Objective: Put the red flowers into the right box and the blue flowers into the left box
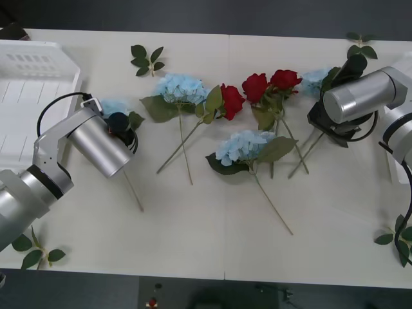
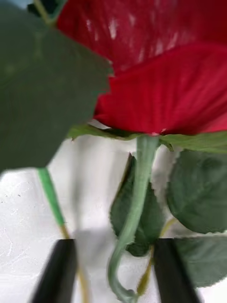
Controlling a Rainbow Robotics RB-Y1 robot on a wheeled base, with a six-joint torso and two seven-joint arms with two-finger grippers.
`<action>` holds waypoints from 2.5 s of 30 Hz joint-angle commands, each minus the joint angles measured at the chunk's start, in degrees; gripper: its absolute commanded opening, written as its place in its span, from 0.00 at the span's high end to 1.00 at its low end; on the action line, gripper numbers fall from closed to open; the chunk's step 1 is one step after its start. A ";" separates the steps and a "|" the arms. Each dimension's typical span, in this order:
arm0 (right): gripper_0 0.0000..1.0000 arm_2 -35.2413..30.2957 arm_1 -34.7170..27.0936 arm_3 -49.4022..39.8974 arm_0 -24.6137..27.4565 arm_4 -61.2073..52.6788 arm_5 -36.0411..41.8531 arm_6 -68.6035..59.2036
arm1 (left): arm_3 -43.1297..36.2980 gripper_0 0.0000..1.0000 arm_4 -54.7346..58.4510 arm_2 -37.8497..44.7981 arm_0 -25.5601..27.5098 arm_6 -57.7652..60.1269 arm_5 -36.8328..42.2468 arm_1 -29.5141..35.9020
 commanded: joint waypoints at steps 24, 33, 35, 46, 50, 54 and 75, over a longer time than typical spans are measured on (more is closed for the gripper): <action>1.00 -4.85 -4.75 -5.40 -1.60 -12.05 1.20 -1.18 | -26.50 1.00 38.22 32.11 6.13 -47.76 10.98 22.95; 1.00 -4.85 -12.66 -14.54 -1.34 -18.46 1.29 1.28 | -16.83 1.00 32.51 43.98 6.39 -65.42 5.27 22.95; 1.00 -4.85 -14.33 -16.30 -1.07 -18.55 1.29 1.81 | -14.99 1.00 30.40 44.59 6.83 -66.48 2.98 22.95; 1.00 -4.94 -26.81 -27.72 3.76 -19.17 0.76 10.86 | -2.68 1.00 23.99 45.56 12.28 -67.35 -14.59 24.36; 1.00 -5.38 -32.26 -31.15 7.37 -19.34 -0.56 17.63 | 0.57 0.82 23.46 45.56 12.19 -68.23 -17.67 24.44; 1.00 -8.10 -36.30 -32.82 11.85 -20.05 -1.87 23.34 | 0.83 0.11 23.90 45.47 12.19 -68.23 -17.93 24.44; 1.00 -24.89 -36.65 -31.24 32.33 -6.51 -11.89 49.44 | -23.87 0.00 47.10 43.63 12.19 -63.66 7.64 20.84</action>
